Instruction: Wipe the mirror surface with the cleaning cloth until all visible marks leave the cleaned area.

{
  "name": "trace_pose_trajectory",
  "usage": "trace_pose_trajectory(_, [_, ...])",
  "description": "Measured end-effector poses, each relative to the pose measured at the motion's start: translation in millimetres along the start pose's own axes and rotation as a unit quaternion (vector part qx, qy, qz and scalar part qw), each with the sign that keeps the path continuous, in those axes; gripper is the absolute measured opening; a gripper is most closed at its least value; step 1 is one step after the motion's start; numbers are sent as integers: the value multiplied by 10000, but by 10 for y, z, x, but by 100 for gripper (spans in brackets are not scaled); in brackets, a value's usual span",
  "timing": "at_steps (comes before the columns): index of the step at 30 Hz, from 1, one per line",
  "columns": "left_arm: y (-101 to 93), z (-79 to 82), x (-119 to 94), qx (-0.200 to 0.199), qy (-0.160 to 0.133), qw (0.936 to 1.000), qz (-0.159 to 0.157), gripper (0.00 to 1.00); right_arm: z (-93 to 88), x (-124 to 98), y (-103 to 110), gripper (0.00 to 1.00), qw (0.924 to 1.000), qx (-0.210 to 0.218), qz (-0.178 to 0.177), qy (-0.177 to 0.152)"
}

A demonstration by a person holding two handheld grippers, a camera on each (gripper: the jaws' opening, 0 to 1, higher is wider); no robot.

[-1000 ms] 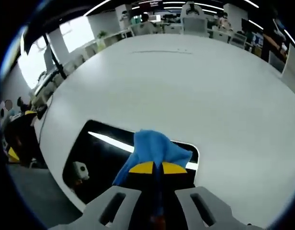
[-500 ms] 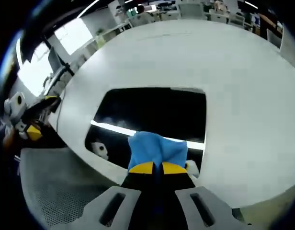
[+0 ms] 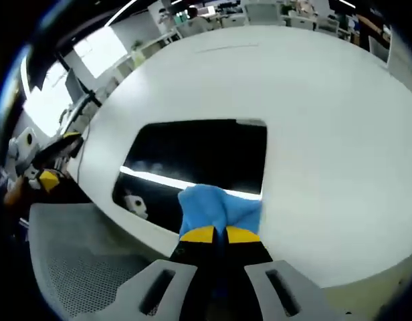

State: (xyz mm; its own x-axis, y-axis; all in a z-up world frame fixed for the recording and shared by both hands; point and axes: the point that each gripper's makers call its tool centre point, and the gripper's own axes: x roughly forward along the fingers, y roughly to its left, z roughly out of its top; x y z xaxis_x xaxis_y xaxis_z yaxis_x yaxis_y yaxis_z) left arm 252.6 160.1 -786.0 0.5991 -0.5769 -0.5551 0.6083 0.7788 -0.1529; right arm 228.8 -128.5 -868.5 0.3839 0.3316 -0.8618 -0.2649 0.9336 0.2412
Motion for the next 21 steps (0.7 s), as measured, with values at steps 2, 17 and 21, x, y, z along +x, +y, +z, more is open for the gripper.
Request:
trace_pose_trajectory(2, [0, -2, -6, -12, -5, 10000, 10, 100, -7, -17, -49, 0, 10000, 24, -27, 29])
trace_pose_trajectory(17, [16, -15, -41, -112, -50, 9999, 108, 100, 429, 166, -158, 0, 9989, -239, -360, -173])
trace_pose_trajectory(21, [14, -37, -69, -138, -51, 9998, 144, 100, 747, 308, -262, 0, 9986, -235, -414, -223])
